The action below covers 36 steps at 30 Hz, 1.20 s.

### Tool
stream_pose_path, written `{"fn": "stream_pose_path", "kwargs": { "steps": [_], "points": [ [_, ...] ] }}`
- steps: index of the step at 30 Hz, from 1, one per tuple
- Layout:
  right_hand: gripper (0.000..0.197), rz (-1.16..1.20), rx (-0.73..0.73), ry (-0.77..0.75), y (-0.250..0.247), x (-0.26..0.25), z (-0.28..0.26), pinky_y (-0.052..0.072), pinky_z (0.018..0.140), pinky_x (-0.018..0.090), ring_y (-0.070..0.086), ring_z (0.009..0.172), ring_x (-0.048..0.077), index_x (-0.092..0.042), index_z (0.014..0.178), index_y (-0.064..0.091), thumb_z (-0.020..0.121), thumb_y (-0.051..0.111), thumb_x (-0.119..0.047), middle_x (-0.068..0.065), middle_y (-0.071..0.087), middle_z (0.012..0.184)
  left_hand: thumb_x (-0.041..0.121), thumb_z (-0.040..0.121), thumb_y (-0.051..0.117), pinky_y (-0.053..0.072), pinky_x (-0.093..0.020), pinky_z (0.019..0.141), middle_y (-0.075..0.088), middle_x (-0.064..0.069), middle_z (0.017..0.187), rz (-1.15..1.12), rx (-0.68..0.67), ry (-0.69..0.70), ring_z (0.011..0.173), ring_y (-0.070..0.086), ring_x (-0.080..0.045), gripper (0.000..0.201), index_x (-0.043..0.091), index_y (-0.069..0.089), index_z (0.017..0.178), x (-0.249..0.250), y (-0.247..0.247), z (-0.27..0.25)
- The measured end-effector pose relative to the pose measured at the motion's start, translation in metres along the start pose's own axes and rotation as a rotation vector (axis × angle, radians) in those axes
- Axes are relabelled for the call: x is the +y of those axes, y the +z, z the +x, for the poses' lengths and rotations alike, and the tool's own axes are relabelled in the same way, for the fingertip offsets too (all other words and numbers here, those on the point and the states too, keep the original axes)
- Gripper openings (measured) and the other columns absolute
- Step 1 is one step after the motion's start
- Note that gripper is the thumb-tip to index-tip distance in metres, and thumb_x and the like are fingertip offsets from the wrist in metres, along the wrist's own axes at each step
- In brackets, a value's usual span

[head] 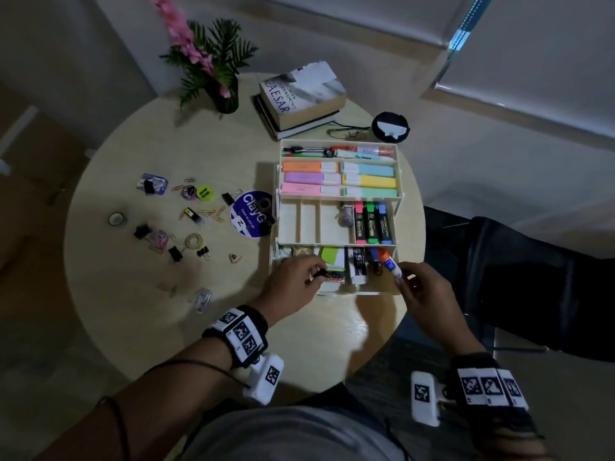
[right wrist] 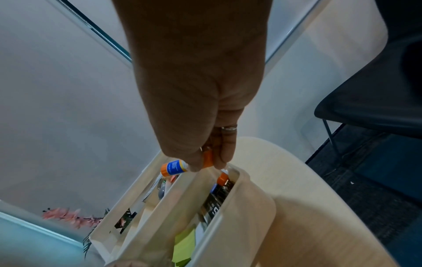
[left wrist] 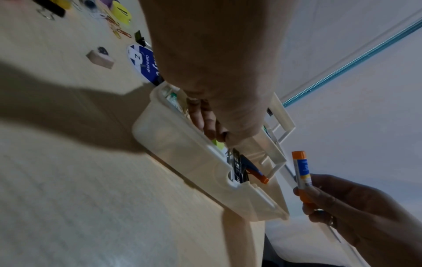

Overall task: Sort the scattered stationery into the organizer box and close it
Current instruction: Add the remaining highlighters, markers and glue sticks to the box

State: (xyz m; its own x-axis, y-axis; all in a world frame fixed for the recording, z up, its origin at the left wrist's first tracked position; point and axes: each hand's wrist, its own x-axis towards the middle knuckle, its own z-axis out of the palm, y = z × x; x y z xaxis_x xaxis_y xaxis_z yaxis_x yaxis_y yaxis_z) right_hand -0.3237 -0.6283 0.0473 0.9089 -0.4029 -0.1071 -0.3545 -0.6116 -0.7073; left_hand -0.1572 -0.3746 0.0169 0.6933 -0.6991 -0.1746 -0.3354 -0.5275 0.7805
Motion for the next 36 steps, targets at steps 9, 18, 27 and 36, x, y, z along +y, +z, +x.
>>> {"fn": "stream_pose_path", "kwargs": {
  "steps": [9,18,27,36],
  "points": [
    [0.023,0.024,-0.084,-0.036,0.004,0.012,0.026,0.059,0.071,0.035,0.067,0.079,0.008,-0.019,0.121,0.072,0.098,0.073,-0.018,-0.006,0.069,0.101,0.025,0.094,0.073,0.039,-0.011,0.060,0.064,0.014,0.087,0.017,-0.031,-0.091,0.074,0.059,0.002,0.016,0.025,0.074,0.110,-0.007,-0.008,-0.012],
    [0.023,0.040,-0.145,-0.128,0.007,0.011,0.043,0.058,0.070,0.041,0.066,0.078,0.012,-0.022,0.116,0.073,0.096,0.075,-0.012,-0.008,0.068,0.094,0.018,0.093,0.068,0.046,-0.031,0.077,0.075,0.000,0.104,0.371,-0.005,-0.029,0.100,0.061,-0.023,0.017,0.020,0.075,0.109,-0.007,-0.020,-0.013],
    [0.026,0.037,-0.180,-0.144,0.012,0.013,0.050,0.058,0.074,0.043,0.065,0.080,0.013,-0.024,0.118,0.072,0.095,0.075,-0.012,-0.007,0.068,0.098,0.021,0.091,0.070,0.043,-0.033,0.079,0.072,0.008,0.104,0.488,0.000,-0.034,0.097,0.064,-0.019,0.019,0.029,0.078,0.106,-0.007,-0.035,-0.014],
    [0.023,-0.065,-0.361,-0.236,0.026,-0.002,0.053,0.051,0.069,0.031,0.060,0.078,0.004,-0.025,0.119,0.074,0.097,0.073,-0.018,-0.008,0.068,0.094,0.021,0.093,0.067,0.039,-0.038,0.085,0.075,0.004,0.092,0.670,-0.153,-0.096,0.093,0.063,-0.025,0.010,0.028,0.075,0.096,0.005,-0.046,-0.012]
  ]
}}
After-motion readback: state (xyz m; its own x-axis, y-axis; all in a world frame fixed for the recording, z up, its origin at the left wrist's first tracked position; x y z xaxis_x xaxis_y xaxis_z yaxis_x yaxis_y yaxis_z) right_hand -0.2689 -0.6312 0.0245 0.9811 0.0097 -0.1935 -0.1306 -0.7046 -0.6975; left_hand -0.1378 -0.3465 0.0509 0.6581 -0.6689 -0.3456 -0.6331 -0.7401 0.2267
